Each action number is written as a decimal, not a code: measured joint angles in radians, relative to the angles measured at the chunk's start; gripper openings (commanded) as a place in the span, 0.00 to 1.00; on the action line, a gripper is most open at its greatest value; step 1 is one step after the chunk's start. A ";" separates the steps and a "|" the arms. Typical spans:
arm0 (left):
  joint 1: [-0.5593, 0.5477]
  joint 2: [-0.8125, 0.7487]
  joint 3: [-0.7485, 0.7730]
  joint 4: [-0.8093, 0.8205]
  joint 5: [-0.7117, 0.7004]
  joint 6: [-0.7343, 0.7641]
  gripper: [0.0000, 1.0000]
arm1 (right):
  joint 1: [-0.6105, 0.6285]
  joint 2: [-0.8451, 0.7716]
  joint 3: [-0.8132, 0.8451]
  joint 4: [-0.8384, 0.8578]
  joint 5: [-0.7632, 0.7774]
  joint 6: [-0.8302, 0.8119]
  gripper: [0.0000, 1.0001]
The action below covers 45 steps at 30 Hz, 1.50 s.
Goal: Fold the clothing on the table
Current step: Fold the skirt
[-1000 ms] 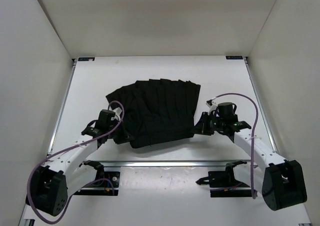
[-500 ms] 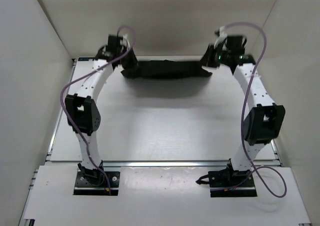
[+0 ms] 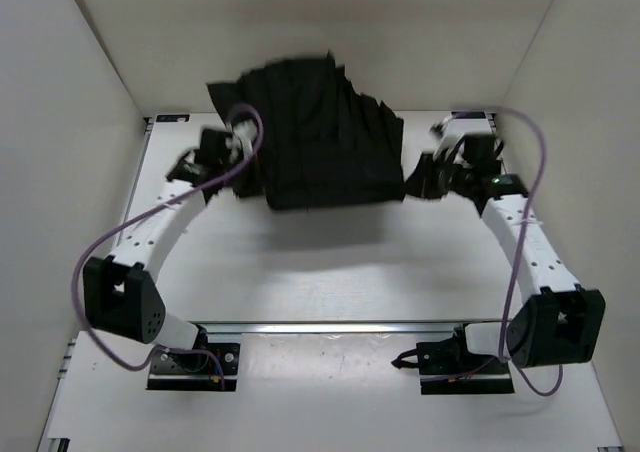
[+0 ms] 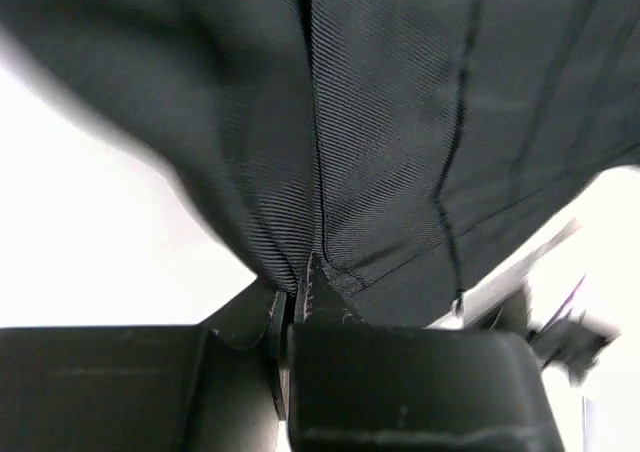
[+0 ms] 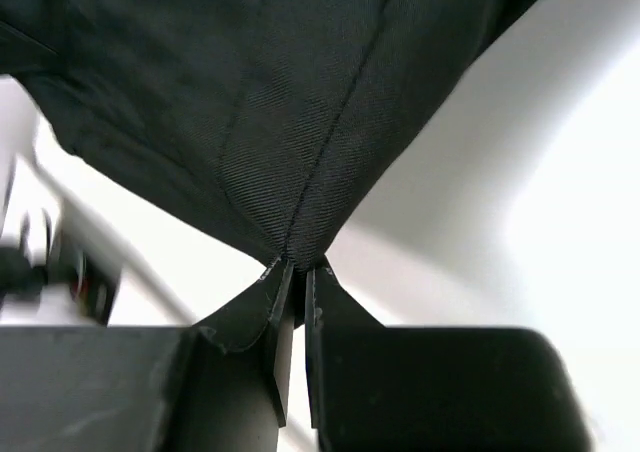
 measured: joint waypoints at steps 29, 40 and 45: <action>0.031 0.305 0.649 -0.100 -0.139 0.083 0.00 | 0.040 0.355 0.663 -0.041 0.079 -0.001 0.00; -0.008 -0.033 -0.439 0.087 -0.035 -0.027 0.00 | 0.082 0.073 -0.312 0.091 -0.008 0.095 0.00; -0.007 -0.065 -0.661 0.044 -0.001 -0.089 0.21 | 0.183 0.074 -0.476 0.064 -0.024 0.167 0.01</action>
